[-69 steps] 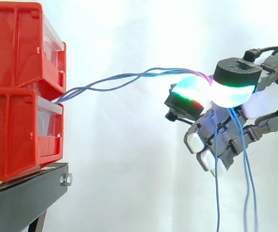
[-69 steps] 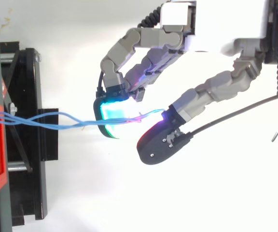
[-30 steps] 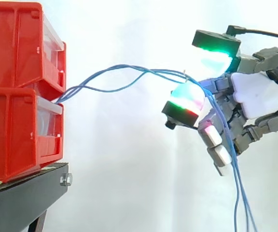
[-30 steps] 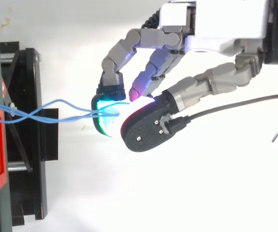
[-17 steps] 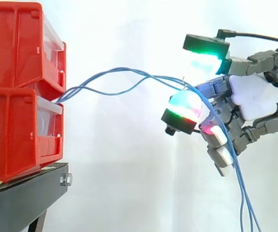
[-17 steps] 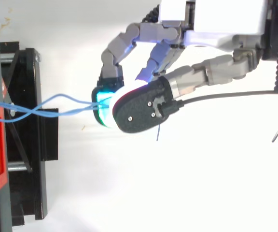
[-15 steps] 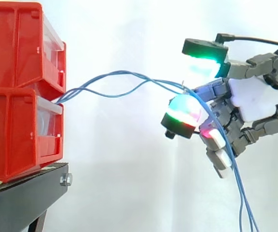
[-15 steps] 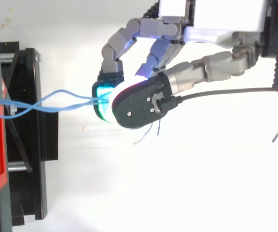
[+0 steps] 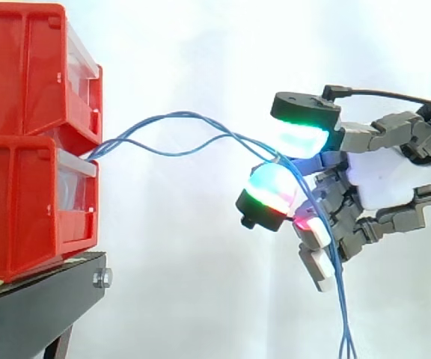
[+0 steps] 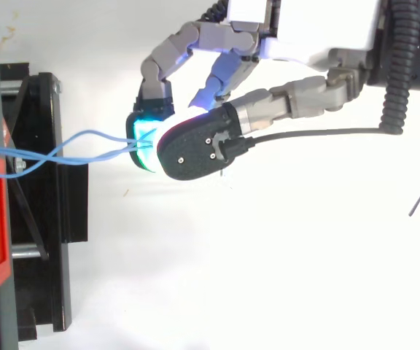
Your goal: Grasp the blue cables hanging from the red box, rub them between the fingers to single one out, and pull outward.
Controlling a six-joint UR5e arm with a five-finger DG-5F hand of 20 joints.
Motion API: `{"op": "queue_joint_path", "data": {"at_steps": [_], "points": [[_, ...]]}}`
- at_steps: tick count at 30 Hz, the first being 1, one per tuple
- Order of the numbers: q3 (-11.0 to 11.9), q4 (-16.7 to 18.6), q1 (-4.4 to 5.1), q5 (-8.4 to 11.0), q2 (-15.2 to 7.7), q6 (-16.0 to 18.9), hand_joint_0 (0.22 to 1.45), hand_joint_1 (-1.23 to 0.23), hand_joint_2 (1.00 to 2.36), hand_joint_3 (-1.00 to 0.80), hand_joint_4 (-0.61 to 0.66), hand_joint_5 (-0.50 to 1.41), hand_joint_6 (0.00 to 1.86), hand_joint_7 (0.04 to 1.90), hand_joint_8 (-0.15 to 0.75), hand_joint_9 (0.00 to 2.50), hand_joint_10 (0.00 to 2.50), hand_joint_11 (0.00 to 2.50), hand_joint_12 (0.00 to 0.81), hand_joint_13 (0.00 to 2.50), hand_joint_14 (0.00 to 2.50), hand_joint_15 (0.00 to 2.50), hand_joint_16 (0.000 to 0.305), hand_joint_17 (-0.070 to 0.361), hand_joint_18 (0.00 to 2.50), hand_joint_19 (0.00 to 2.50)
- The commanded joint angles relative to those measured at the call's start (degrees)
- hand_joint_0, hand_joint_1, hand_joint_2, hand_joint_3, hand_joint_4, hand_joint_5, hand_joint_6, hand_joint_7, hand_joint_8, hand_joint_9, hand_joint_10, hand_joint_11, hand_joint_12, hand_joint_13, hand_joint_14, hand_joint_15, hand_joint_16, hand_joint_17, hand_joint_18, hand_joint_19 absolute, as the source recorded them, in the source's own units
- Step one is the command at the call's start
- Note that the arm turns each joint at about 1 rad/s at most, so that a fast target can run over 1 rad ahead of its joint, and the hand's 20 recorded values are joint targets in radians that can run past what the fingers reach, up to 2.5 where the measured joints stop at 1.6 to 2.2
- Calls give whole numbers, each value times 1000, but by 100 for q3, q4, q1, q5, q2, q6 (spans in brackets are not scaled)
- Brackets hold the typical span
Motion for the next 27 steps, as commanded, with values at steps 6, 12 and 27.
{"op": "queue_joint_path", "data": {"at_steps": [6, 12, 27], "points": [[-12, -55, -26, 26, -1, -4, 587, -640, 1009, -368, -36, -117, 798, 1037, 206, 1042, 22, 734, 307, 942, 28, 772, 45, 100, 743, 645], [-3, -195, -26, 0, 8, -4, 654, -866, 1012, -351, -45, -156, 878, 940, 186, 959, 21, 751, 293, 906, 30, 767, 43, 97, 750, 639], [14, -90, -70, -18, 8, -180, 505, -464, 1000, -500, -2, -123, 863, 943, 221, 1080, 21, 751, 321, 986, 29, 791, 48, 108, 819, 665]]}}
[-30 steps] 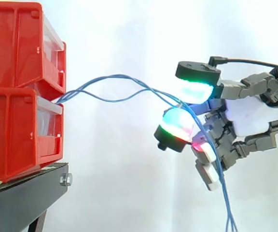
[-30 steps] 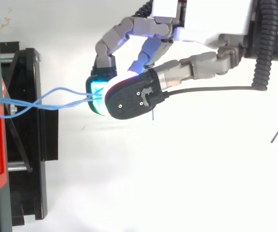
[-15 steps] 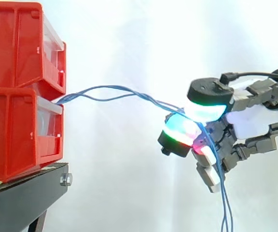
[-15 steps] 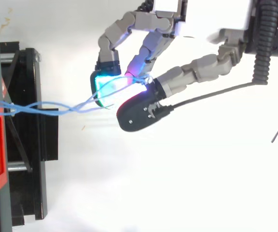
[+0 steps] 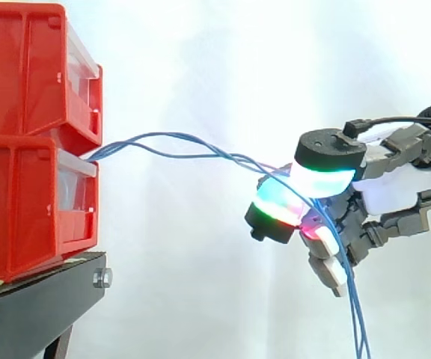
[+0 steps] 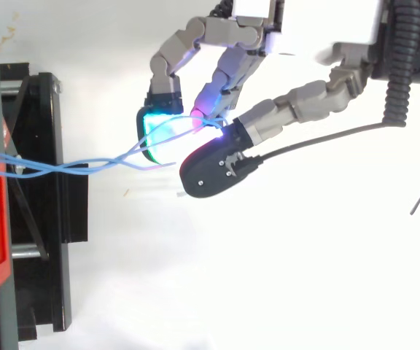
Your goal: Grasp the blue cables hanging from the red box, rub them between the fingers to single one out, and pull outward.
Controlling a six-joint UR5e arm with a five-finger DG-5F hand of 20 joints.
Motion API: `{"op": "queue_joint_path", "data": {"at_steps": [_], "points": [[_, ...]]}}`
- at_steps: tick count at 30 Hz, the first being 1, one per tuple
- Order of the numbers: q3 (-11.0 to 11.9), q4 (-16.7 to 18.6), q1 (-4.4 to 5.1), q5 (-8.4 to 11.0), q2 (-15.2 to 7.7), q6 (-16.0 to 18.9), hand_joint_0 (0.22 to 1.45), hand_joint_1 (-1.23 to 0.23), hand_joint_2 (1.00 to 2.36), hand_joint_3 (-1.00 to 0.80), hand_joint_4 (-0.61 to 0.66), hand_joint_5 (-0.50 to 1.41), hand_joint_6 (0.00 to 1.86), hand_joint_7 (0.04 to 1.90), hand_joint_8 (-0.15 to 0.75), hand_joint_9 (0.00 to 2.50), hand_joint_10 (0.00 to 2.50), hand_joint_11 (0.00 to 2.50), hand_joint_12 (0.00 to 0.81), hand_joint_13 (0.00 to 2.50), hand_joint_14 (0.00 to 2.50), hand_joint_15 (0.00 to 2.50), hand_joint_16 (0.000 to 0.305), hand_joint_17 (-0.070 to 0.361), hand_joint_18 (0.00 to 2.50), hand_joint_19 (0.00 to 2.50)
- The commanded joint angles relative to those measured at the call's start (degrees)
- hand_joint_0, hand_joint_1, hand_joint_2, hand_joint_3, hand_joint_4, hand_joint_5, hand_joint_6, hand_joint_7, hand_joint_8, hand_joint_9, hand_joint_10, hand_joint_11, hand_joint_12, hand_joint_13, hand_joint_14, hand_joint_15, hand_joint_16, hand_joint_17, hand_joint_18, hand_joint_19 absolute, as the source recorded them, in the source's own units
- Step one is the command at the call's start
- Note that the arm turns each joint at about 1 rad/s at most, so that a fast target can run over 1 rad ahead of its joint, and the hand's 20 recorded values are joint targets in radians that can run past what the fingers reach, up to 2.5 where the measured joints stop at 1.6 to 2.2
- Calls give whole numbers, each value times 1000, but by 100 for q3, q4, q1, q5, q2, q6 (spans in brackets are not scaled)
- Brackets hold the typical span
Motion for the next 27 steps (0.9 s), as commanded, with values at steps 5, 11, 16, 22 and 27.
{"op": "queue_joint_path", "data": {"at_steps": [5, 11, 16, 22, 27], "points": [[66, 29, -44, -30, 3, -174, 492, -365, 1000, -500, 6, -118, 851, 927, 227, 1097, 19, 750, 329, 997, 29, 793, 50, 113, 831, 675], [66, 20, -44, -30, 3, -192, 467, -310, 1000, -500, 24, -101, 800, 937, 239, 1115, 20, 734, 343, 1016, 29, 803, 54, 120, 851, 678], [66, 29, -44, -30, 3, -253, 514, -323, 1000, -500, 12, -84, 751, 1053, 218, 1137, 22, 745, 323, 1012, 30, 806, 49, 111, 848, 708], [66, 20, -44, -30, -6, -262, 589, -565, 1012, -345, -6, -104, 801, 1068, 204, 1129, 24, 779, 309, 1029, 31, 820, 45, 101, 864, 719], [66, 37, -44, -30, 3, -262, 586, -718, 1016, -252, 2, -129, 860, 999, 216, 1085, 22, 785, 310, 1010, 31, 826, 45, 101, 862, 719]]}}
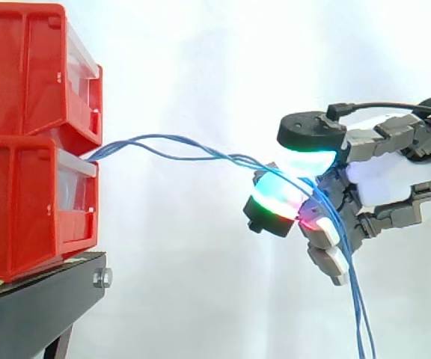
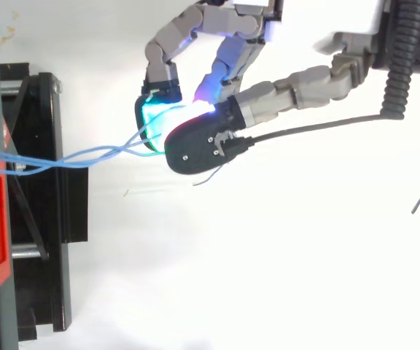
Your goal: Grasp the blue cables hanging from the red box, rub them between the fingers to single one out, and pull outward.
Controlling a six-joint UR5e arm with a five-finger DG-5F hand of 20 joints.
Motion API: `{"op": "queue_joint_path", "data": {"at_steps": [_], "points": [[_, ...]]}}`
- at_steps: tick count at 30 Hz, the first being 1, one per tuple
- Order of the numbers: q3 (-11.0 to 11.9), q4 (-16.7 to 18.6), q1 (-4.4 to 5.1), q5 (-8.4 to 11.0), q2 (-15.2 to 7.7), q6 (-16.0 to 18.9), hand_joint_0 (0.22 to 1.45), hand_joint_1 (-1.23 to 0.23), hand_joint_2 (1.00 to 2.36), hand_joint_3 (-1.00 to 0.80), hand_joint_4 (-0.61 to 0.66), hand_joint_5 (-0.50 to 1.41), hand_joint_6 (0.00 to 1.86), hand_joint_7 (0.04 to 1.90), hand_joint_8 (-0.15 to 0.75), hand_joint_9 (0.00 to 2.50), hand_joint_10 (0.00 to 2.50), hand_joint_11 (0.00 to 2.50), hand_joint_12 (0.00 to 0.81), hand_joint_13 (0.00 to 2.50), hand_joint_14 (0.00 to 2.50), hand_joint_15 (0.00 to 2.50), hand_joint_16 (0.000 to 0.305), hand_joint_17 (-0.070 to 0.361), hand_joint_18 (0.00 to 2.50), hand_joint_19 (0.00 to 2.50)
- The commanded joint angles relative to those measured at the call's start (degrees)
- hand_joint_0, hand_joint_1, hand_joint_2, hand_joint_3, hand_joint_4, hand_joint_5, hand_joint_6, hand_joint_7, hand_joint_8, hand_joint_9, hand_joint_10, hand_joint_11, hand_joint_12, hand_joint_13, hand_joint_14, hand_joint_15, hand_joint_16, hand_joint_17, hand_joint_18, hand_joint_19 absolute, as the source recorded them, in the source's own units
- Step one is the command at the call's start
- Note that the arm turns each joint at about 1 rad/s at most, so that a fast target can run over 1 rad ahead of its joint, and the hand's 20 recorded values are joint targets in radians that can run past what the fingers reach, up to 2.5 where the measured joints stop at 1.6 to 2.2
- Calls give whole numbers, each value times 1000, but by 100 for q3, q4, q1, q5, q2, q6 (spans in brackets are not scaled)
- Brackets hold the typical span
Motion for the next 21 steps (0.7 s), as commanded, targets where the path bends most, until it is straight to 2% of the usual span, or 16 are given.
{"op": "queue_joint_path", "data": {"at_steps": [1, 4, 6, 7, 9, 10, 12, 15, 21], "points": [[-9, -2, 0, -4, 1, -1, 595, -771, 1016, -241, -1, -142, 879, 963, 208, 1052, 24, 790, 308, 1003, 31, 822, 44, 100, 855, 719], [0, -11, 0, -4, 1, -1, 617, -826, 1016, -268, -14, -156, 899, 930, 199, 1021, 22, 797, 305, 992, 31, 824, 44, 99, 849, 707], [9, -11, 0, -4, 1, -1, 636, -837, 1006, -435, 14, -158, 899, 899, 190, 1000, 23, 789, 295, 979, 31, 826, 44, 98, 844, 716], [9, -11, 0, -4, 1, -1, 634, -836, 1004, -456, 12, -157, 899, 904, 188, 1000, 22, 790, 297, 979, 31, 826, 43, 98, 844, 723], [35, -11, 0, -4, 1, -10, 553, -734, 1000, -500, 22, -142, 885, 937, 196, 1021, 21, 788, 307, 988, 31, 829, 44, 100, 849, 722], [35, -11, 0, -4, -8, -18, 549, -719, 1000, -500, 22, -141, 886, 917, 196, 1029, 19, 793, 306, 990, 30, 830, 45, 100, 850, 722], [44, -11, 9, -4, 1, -54, 522, -546, 1000, -500, 19, -126, 869, 953, 222, 1089, 22, 778, 317, 1014, 31, 825, 46, 103, 859, 722], [44, -19, 17, 13, 1, -80, 521, -394, 1000, -500, 10, -117, 856, 978, 224, 1112, 20, 787, 318, 1022, 30, 827, 47, 106, 862, 729], [44, -11, 35, 22, 1, -80, 546, -326, 1000, -500, 5, -109, 845, 1002, 219, 1126, 23, 777, 313, 1033, 33, 843, 46, 105, 854, 746]]}}
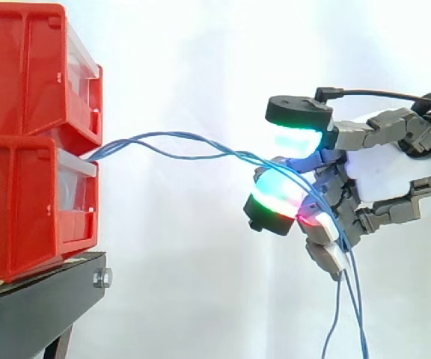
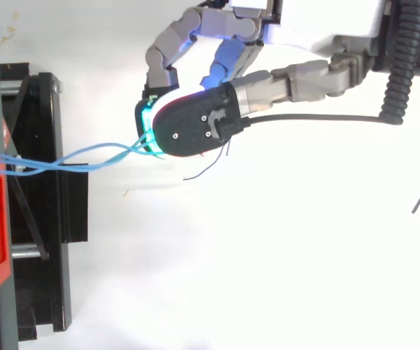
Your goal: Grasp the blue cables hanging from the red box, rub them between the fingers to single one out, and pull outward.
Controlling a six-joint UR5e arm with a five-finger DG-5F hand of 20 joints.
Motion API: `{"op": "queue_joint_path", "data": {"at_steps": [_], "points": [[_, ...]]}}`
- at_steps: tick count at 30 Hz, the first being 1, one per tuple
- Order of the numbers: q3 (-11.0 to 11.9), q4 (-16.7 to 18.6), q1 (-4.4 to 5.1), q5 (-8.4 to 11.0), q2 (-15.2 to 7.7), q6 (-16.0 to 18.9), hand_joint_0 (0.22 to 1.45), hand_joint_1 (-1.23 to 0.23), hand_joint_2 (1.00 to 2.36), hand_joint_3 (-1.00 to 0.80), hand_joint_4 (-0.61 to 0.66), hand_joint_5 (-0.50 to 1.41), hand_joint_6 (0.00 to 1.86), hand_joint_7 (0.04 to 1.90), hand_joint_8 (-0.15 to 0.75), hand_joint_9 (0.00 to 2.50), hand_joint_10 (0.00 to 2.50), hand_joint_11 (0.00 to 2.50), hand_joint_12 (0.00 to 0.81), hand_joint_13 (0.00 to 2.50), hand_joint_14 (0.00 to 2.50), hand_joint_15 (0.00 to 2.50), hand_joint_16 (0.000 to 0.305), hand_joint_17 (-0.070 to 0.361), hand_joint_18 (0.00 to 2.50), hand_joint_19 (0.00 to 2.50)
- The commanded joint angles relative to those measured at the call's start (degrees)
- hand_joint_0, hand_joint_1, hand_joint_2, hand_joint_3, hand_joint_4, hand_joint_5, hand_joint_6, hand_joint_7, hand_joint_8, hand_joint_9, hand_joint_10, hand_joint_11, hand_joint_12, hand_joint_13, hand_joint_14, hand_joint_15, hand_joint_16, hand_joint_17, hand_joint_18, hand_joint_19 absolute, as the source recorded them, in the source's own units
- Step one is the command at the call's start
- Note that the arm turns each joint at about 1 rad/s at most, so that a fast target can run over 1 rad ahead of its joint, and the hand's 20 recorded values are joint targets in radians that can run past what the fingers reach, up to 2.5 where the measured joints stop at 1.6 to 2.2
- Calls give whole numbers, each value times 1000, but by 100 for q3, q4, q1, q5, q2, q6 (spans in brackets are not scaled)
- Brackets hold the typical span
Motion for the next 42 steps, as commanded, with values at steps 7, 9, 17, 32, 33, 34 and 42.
{"op": "queue_joint_path", "data": {"at_steps": [7, 9, 17, 32, 33, 34, 42], "points": [[2, 19, 19, 15, 0, -29, 584, -654, 1016, -276, 12, -131, 872, 1027, 214, 1093, 23, 805, 312, 1041, 31, 839, 45, 101, 886, 744], [2, 19, 28, 15, -8, -46, 605, -757, 1017, -239, -2, -140, 894, 990, 218, 1070, 23, 813, 308, 1028, 31, 853, 45, 101, 884, 738], [2, 2, 28, 15, 0, -117, 732, -896, 1010, -386, -179, -155, 923, 1041, 176, 1000, 22, 802, 294, 989, 31, 831, 40, 91, 869, 727], [2, 10, 10, 6, 0, -319, 477, -399, 1000, -500, -13, -107, 869, 1017, 230, 1144, 21, 789, 337, 1054, 30, 856, 51, 114, 906, 754], [2, 10, 2, 6, 0, -319, 476, -361, 1000, -500, -6, -106, 864, 1000, 231, 1144, 22, 793, 335, 1056, 28, 855, 51, 114, 905, 761], [2, 10, 2, 6, 0, -319, 478, -353, 1000, -500, -5, -106, 862, 998, 232, 1146, 22, 787, 334, 1055, 30, 854, 51, 115, 904, 760], [2, 2, 10, 15, 0, -319, 567, -593, 1006, -412, -8, -107, 831, 1064, 203, 1144, 24, 806, 304, 1045, 32, 860, 45, 102, 878, 789]]}}
